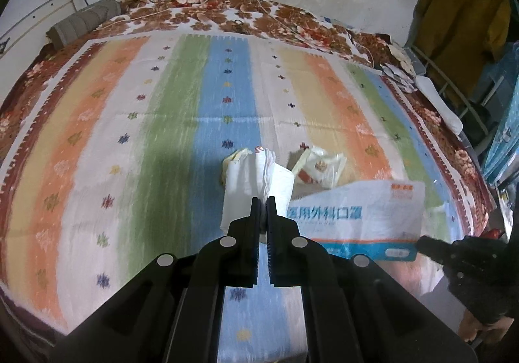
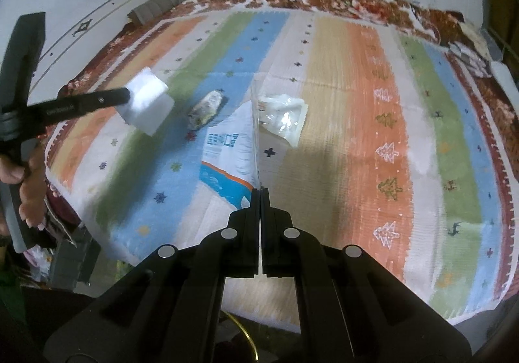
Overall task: Collect trash
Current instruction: 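Grasp the blue-and-white mask package with the right tool while the left tool grasps the white tissue, then carry the mask package and white tissue over the bin with both tools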
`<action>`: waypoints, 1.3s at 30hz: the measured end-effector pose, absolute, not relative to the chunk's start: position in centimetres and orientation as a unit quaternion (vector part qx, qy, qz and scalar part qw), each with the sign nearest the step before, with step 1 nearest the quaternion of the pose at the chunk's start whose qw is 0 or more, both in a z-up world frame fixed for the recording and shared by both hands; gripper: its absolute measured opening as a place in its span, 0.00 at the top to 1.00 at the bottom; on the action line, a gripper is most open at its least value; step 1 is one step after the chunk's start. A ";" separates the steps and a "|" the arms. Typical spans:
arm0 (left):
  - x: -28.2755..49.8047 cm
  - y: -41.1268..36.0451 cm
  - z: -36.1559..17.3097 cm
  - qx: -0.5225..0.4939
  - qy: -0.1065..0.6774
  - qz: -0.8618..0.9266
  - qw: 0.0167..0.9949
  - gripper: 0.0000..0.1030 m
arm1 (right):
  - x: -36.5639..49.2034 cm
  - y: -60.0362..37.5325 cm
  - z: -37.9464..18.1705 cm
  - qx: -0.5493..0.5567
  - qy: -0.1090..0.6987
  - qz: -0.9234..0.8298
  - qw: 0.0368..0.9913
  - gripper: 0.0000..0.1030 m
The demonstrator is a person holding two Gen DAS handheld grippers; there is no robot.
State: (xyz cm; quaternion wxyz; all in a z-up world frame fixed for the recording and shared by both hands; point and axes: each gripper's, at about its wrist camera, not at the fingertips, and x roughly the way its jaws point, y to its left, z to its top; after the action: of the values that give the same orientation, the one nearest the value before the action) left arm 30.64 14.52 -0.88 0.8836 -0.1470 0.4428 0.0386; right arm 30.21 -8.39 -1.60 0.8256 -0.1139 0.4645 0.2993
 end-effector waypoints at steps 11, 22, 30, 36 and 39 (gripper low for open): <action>26.4 12.7 0.7 -0.161 0.441 0.040 0.882 0.97 | 24.1 -9.2 1.5 -0.125 0.423 0.316 0.840 1.00; 21.9 10.5 3.2 -0.168 0.417 0.022 0.893 0.97 | 19.4 -11.5 3.0 -0.109 0.399 0.331 0.848 1.00; 18.3 8.7 4.3 -0.180 0.398 -0.006 0.899 0.97 | 16.0 -13.4 3.2 -0.105 0.384 0.338 0.853 1.00; 15.4 7.2 4.5 -0.180 0.386 -0.017 0.905 0.97 | 13.7 -14.5 2.9 -0.105 0.379 0.347 0.851 1.00; 14.3 6.6 4.3 -0.181 0.384 -0.020 0.905 0.97 | 12.5 -15.2 2.8 -0.103 0.378 0.351 0.850 1.00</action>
State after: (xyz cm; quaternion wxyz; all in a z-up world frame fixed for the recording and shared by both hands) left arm 14.32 6.65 4.30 0.9054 -0.1810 0.3835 -0.0202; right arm 12.48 -15.21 2.77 0.8503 -0.1029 0.3785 0.3510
